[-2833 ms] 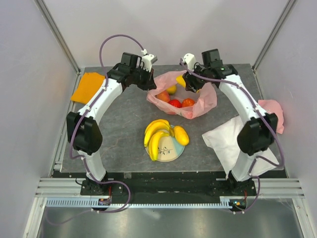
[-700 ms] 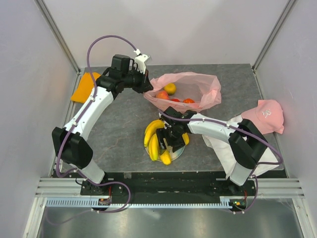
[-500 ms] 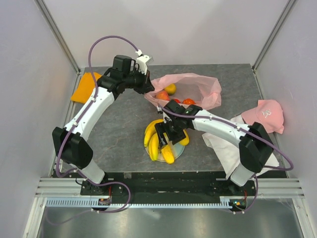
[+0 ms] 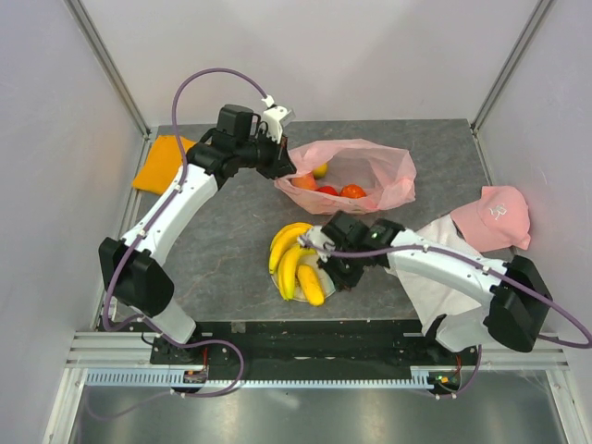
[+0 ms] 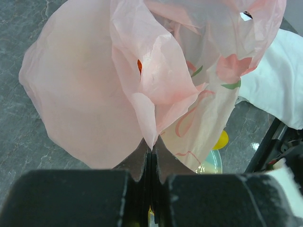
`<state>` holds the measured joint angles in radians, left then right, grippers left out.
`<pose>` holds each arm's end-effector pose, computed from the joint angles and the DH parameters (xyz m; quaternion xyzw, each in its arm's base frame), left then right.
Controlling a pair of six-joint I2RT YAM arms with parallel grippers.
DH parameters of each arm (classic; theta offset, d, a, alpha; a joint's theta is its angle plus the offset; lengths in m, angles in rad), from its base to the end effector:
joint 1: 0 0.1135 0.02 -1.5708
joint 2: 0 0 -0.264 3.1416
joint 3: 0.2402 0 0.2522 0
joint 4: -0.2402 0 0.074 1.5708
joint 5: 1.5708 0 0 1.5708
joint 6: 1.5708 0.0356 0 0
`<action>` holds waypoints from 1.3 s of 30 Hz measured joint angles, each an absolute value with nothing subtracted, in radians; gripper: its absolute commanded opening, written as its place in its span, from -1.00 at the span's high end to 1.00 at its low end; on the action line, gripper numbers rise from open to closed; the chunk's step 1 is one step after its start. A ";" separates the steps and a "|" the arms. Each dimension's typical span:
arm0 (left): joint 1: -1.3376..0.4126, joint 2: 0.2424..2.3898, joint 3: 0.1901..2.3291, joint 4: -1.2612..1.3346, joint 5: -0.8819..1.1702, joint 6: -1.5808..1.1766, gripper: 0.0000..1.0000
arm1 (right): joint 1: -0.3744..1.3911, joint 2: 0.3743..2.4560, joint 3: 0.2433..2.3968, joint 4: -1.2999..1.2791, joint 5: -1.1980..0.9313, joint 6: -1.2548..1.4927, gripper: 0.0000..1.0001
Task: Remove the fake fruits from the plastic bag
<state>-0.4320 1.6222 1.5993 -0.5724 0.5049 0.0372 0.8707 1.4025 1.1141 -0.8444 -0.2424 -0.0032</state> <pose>0.3260 -0.1693 0.3726 0.3127 0.8047 -0.3054 0.4017 0.1698 0.2148 0.2633 -0.4338 0.8668 0.1977 0.1461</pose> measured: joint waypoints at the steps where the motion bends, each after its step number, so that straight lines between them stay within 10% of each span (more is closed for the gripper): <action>1: -0.434 1.622 1.600 -0.572 0.505 0.037 0.97 | 0.899 1.402 1.071 -0.844 -0.233 -0.022 1.00; 39: -0.434 1.534 1.547 -0.568 0.490 0.040 0.97 | 1.026 1.654 1.026 -0.575 -0.186 0.012 1.00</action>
